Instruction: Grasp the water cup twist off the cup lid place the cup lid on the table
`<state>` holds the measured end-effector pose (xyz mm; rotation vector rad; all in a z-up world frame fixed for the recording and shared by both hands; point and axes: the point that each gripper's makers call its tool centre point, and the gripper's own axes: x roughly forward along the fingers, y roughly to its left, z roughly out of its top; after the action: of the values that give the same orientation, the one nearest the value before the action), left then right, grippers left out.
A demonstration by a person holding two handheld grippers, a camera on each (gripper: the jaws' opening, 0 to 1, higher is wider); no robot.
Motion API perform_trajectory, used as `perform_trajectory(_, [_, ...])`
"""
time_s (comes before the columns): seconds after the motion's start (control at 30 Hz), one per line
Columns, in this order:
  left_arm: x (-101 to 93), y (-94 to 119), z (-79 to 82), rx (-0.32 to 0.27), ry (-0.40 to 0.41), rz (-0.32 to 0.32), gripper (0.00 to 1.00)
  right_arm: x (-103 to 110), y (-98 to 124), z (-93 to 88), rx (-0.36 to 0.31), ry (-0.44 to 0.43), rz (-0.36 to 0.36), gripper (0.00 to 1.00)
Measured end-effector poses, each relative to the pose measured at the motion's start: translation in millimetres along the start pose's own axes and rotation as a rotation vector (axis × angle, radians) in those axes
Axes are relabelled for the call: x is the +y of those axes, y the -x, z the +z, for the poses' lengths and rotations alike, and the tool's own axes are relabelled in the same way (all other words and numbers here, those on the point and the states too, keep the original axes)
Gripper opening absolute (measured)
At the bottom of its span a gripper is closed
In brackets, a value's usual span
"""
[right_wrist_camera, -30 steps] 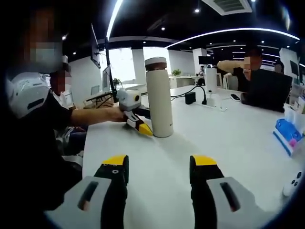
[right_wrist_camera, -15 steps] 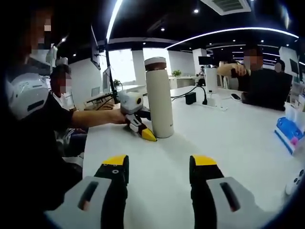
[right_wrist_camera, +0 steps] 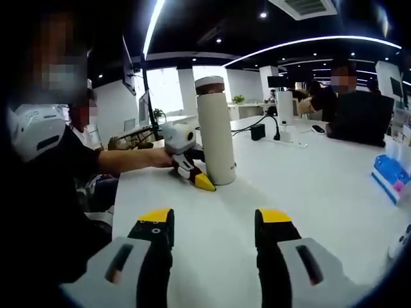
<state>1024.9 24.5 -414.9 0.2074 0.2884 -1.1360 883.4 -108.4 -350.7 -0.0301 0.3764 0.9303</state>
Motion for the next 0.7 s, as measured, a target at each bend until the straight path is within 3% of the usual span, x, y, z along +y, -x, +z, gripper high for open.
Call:
perform_trajectory(0.47, [-9.9, -5, 0.5, -0.008, -0.002, -0.022, 0.64, 0, -4, -1.5, 0.001, -0.004, 0.006, 0.52])
perform_trajectory(0.7, [-11.9, -8, 0.7, -0.019, -0.004, -0.019, 0.55, 0, -9, -1.7, -0.006, -0.01, 0.016, 0.52])
